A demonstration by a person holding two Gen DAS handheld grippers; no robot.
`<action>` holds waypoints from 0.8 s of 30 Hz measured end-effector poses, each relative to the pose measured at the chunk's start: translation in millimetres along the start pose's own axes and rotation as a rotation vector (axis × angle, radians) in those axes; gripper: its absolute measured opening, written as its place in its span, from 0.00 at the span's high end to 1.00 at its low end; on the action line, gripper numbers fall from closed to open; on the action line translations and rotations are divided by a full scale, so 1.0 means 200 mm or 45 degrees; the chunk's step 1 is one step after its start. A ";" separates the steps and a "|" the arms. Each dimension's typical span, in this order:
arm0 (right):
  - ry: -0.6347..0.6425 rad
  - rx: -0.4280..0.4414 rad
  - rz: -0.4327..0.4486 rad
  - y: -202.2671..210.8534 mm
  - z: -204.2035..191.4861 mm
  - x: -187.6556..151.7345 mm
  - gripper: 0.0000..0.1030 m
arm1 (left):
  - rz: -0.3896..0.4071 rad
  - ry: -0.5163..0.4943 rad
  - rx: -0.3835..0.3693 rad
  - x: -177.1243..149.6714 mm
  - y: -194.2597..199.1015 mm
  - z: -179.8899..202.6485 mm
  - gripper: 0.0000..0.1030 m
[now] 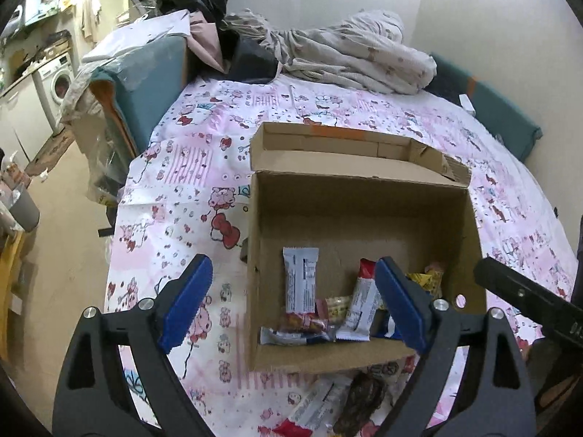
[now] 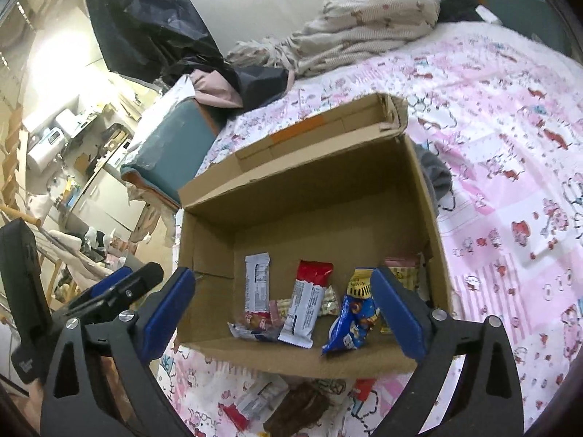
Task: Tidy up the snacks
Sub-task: 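Lower both snacks into the box and open both grippers, then grasp a white-and-red bar with the left gripper while the right grasps a chocolate bar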
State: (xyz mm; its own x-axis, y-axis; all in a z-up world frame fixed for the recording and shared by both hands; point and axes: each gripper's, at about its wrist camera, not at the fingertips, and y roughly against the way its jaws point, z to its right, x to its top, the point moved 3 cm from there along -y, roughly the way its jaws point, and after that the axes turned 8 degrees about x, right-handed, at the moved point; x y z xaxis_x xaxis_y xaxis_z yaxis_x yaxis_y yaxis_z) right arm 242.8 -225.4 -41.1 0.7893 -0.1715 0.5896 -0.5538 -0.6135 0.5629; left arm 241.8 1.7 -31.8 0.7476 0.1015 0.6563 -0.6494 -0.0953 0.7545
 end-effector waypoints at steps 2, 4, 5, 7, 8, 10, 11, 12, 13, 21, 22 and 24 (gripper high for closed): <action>0.033 -0.026 0.022 0.05 -0.02 -0.02 0.00 | -0.019 0.009 -0.008 -0.02 0.02 -0.02 0.13; 0.055 -0.040 0.024 0.09 -0.04 -0.04 0.00 | -0.043 0.027 -0.036 -0.06 0.04 -0.03 0.05; 0.059 -0.043 0.023 0.11 -0.04 -0.05 0.00 | -0.049 0.033 -0.034 -0.07 0.05 -0.04 0.00; 0.067 -0.047 0.023 0.15 -0.06 -0.09 0.00 | -0.054 0.040 -0.027 -0.11 0.08 -0.06 0.00; 0.072 -0.052 0.023 0.16 -0.06 -0.10 0.00 | -0.056 0.041 -0.028 -0.12 0.09 -0.06 0.00; 0.076 -0.064 0.019 0.19 -0.07 -0.13 0.00 | -0.069 0.041 -0.019 -0.16 0.11 -0.07 0.00; 0.074 -0.071 0.022 0.21 -0.07 -0.15 0.00 | -0.071 0.042 -0.014 -0.17 0.12 -0.08 0.00; 0.074 -0.077 0.024 0.22 -0.07 -0.17 0.00 | -0.071 0.048 -0.016 -0.19 0.13 -0.09 0.00; 0.071 -0.086 0.022 0.23 -0.07 -0.18 0.00 | -0.075 0.053 -0.020 -0.20 0.14 -0.09 0.00; -0.022 -0.128 0.012 0.30 -0.02 -0.33 0.00 | -0.105 0.024 0.019 -0.32 0.18 -0.10 0.00; -0.049 -0.129 -0.001 0.30 0.00 -0.34 0.00 | -0.109 0.021 0.031 -0.33 0.18 -0.11 0.00; -0.077 -0.150 -0.037 0.28 0.02 -0.36 0.00 | -0.146 0.027 0.044 -0.35 0.15 -0.12 0.00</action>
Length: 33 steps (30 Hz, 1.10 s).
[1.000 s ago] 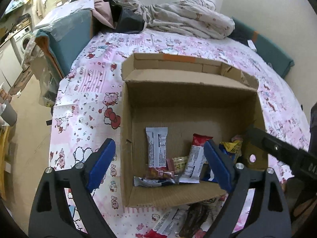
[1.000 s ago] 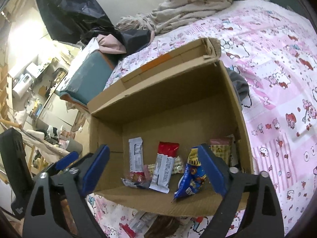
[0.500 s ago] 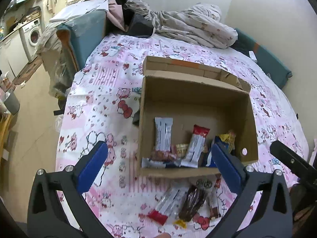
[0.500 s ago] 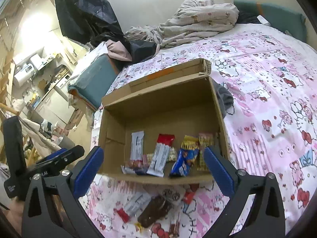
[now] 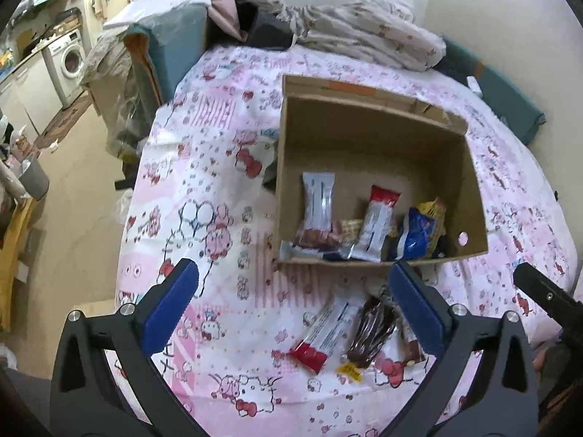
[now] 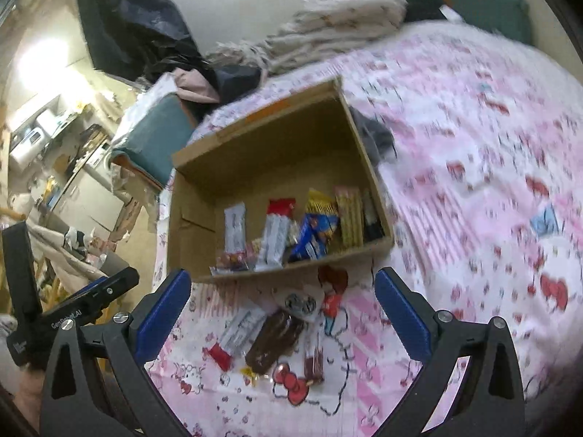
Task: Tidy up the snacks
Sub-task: 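Grasp a white-and-red bar with the left gripper while the right grasps a chocolate bar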
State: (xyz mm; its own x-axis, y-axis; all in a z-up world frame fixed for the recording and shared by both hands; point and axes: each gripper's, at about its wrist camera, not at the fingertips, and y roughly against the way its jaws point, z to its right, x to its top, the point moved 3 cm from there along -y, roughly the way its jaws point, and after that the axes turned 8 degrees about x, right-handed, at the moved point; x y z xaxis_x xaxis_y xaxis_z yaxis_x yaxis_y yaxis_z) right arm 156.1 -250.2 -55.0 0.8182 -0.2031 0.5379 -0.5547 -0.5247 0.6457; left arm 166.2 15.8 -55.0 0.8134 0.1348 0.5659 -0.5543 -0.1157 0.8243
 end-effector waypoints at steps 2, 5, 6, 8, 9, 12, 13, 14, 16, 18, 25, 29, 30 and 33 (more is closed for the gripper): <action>0.016 -0.031 -0.028 -0.03 0.01 -0.01 0.00 | -0.039 0.013 0.009 -0.02 -0.03 -0.02 0.00; 0.031 -0.046 -0.058 -0.06 0.01 -0.03 0.00 | -0.130 0.019 0.013 -0.06 -0.10 -0.03 0.00; 0.021 -0.052 -0.076 -0.08 0.02 -0.03 0.00 | -0.160 0.014 -0.003 -0.07 -0.13 -0.03 0.00; -0.007 -0.056 -0.103 -0.10 0.04 -0.04 0.00 | -0.231 0.000 -0.021 -0.11 -0.20 -0.02 0.01; -0.022 -0.058 -0.113 -0.11 0.05 -0.05 0.00 | -0.256 -0.010 -0.023 -0.12 -0.22 -0.01 0.01; -0.048 -0.073 -0.129 -0.12 0.08 -0.06 0.00 | -0.355 -0.064 -0.042 -0.18 -0.32 0.06 0.09; -0.054 -0.074 -0.128 -0.11 0.09 -0.06 0.01 | -0.401 -0.087 -0.051 -0.21 -0.36 0.09 0.13; -0.061 -0.079 -0.125 -0.11 0.10 -0.06 0.01 | -0.428 -0.107 -0.057 -0.23 -0.39 0.12 0.16; -0.082 -0.091 -0.123 -0.09 0.13 -0.06 0.04 | -0.467 -0.174 -0.051 -0.28 -0.46 0.20 0.18; -0.117 -0.086 -0.135 -0.09 0.16 -0.07 0.06 | -0.474 -0.240 -0.044 -0.31 -0.49 0.26 0.21; -0.194 -0.094 -0.133 -0.06 0.25 -0.06 0.09 | -0.528 -0.358 -0.002 -0.38 -0.60 0.35 0.37; -0.245 -0.100 -0.151 -0.08 0.29 -0.05 0.10 | -0.554 -0.357 -0.001 -0.38 -0.61 0.34 0.69; -0.253 -0.103 -0.163 -0.09 0.30 -0.05 0.10 | -0.573 -0.367 0.019 -0.39 -0.61 0.33 0.70; -0.258 -0.109 -0.210 -0.13 0.31 -0.07 0.15 | -0.585 -0.339 0.012 -0.40 -0.58 0.30 0.72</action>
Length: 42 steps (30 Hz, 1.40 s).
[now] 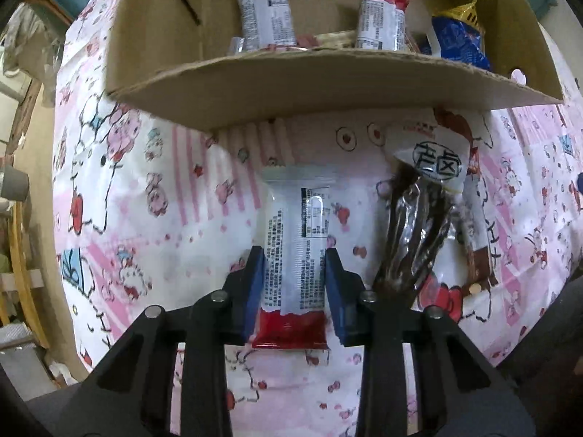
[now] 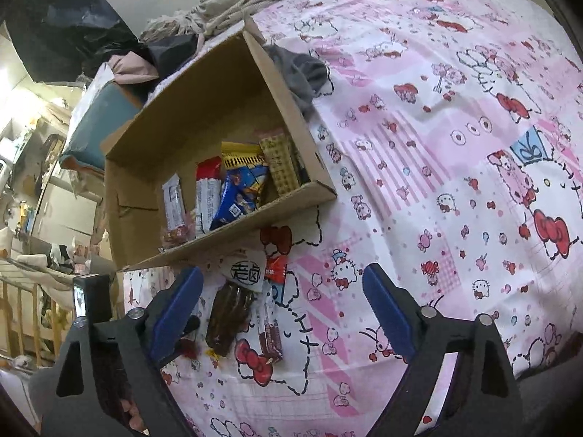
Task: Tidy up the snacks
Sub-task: 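Grasp a white-and-red bar with the left gripper while the right grasps a chocolate bar, then carry the white-and-red bar and chocolate bar over the box with both grippers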
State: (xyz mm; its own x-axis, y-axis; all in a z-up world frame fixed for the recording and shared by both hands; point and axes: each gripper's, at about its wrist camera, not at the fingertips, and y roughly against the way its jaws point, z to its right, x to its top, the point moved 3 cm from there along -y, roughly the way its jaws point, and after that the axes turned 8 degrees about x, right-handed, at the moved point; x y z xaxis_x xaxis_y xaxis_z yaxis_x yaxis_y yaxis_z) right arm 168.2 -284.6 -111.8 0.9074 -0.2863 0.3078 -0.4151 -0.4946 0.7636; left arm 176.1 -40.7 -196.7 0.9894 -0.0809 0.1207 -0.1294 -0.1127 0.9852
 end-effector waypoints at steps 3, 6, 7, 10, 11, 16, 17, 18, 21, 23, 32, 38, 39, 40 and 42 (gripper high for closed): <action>-0.019 0.022 -0.082 -0.06 0.01 -0.03 0.28 | 0.002 0.066 -0.049 -0.04 0.06 -0.04 0.72; -0.026 0.054 -0.179 -0.12 -0.01 -0.06 0.37 | 0.030 0.147 -0.085 -0.09 0.17 -0.08 0.72; -0.016 0.056 -0.202 -0.15 -0.02 -0.08 0.40 | 0.042 0.173 -0.104 -0.10 0.20 -0.10 0.72; 0.049 0.030 -0.257 -0.21 -0.07 -0.11 0.46 | 0.051 0.247 -0.131 -0.13 0.25 -0.16 0.72; 0.079 0.010 -0.273 -0.24 -0.09 -0.12 0.49 | 0.051 0.265 -0.130 -0.15 0.26 -0.18 0.72; 0.257 -0.125 -0.372 -0.40 -0.16 -0.17 0.52 | 0.065 0.293 -0.125 -0.17 0.28 -0.26 0.72; 0.291 -0.149 -0.393 -0.42 -0.17 -0.18 0.52 | 0.068 0.287 -0.132 -0.17 0.29 -0.25 0.72; 0.318 -0.165 -0.410 -0.45 -0.18 -0.19 0.52 | 0.074 0.281 -0.129 -0.17 0.29 -0.24 0.72; 0.348 -0.188 -0.448 -0.50 -0.19 -0.23 0.53 | 0.091 0.269 -0.099 -0.15 0.30 -0.25 0.72; 0.395 -0.240 -0.450 -0.52 -0.20 -0.24 0.68 | 0.087 0.269 -0.100 -0.16 0.30 -0.25 0.72; 0.364 -0.181 -0.401 -0.38 -0.20 -0.24 0.82 | 0.085 0.252 -0.050 -0.16 0.25 -0.24 0.72; 0.336 -0.123 -0.372 -0.27 -0.19 -0.25 0.82 | 0.085 0.253 -0.014 -0.16 0.23 -0.25 0.72; 0.328 -0.113 -0.366 -0.26 -0.18 -0.24 0.82 | 0.086 0.252 -0.009 -0.16 0.23 -0.25 0.72; 0.320 -0.103 -0.359 -0.23 -0.18 -0.23 0.82 | 0.088 0.251 -0.004 -0.16 0.23 -0.25 0.72; 0.311 -0.088 -0.352 -0.21 -0.17 -0.22 0.82 | 0.091 0.252 0.009 -0.16 0.22 -0.25 0.72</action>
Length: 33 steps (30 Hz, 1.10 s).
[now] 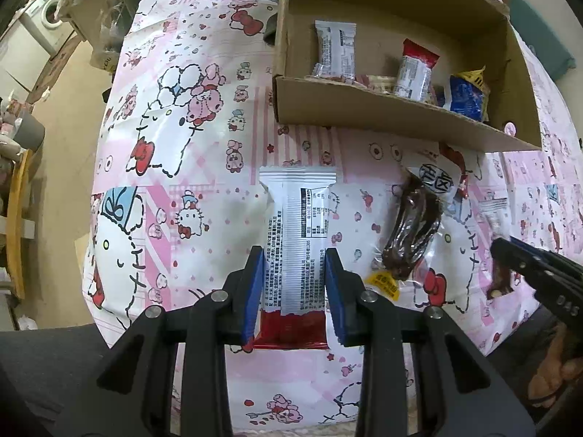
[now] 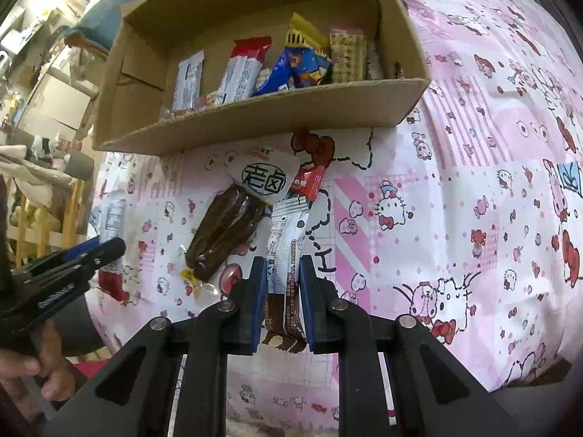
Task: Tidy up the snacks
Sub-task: 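Carry the white-and-red bar and chocolate bar over the box with both grippers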
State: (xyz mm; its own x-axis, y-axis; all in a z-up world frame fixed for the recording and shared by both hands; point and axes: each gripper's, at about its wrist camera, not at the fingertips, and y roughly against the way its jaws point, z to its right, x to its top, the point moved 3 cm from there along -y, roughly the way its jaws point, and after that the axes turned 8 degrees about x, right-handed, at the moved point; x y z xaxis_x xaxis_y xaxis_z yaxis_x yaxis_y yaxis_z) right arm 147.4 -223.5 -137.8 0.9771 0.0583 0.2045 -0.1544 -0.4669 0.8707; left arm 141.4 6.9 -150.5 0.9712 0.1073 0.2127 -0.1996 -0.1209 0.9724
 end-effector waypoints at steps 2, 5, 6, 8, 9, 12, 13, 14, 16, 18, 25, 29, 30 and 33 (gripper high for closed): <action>-0.005 0.024 0.009 0.04 0.01 0.00 0.82 | 0.003 0.005 0.008 0.00 0.00 -0.01 0.72; 0.013 0.057 0.035 0.10 -0.01 0.01 0.82 | 0.013 0.019 0.024 0.00 -0.01 -0.02 0.72; 0.018 0.065 0.042 0.10 -0.02 0.01 0.82 | 0.016 0.024 0.028 0.01 -0.01 -0.03 0.72; 0.024 0.108 0.075 0.12 -0.05 0.01 0.82 | 0.029 0.045 0.035 0.01 0.00 -0.05 0.72; 0.028 0.128 0.096 0.11 -0.07 0.02 0.82 | 0.038 0.057 0.036 0.01 0.00 -0.06 0.72; 0.067 0.227 0.230 0.20 -0.14 0.04 0.82 | 0.085 0.123 0.007 0.02 0.06 -0.11 0.72; 0.090 0.253 0.279 0.24 -0.17 0.05 0.82 | 0.108 0.153 -0.011 0.03 0.09 -0.13 0.72; 0.114 0.270 0.326 0.29 -0.19 0.05 0.82 | 0.153 0.193 -0.027 0.04 0.14 -0.16 0.72; 0.133 0.287 0.367 0.33 -0.19 0.06 0.82 | 0.228 0.223 -0.033 0.05 0.22 -0.19 0.72; 0.137 0.303 0.407 0.37 -0.20 0.07 0.82 | 0.321 0.226 -0.010 0.07 0.31 -0.21 0.72; 0.149 0.357 0.605 0.52 -0.22 0.12 0.82 | 0.494 0.209 0.007 0.14 0.47 -0.20 0.72; 0.150 0.361 0.676 0.58 -0.20 0.14 0.82 | 0.519 0.183 -0.001 0.20 0.52 -0.16 0.72; 0.150 0.362 0.687 0.59 -0.20 0.16 0.82 | 0.529 0.175 -0.002 0.22 0.53 -0.15 0.72; 0.145 0.361 0.715 0.62 -0.18 0.21 0.82 | 0.559 0.149 0.004 0.27 0.57 -0.13 0.72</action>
State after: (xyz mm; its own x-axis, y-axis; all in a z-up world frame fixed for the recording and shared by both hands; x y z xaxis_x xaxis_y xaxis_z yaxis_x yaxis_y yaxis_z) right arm 164.1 -246.7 -5.1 0.7345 -0.1767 0.6552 -0.5785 -0.6679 0.4683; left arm 167.9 25.1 -26.1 0.7735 0.1558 0.6143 -0.5885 -0.1828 0.7875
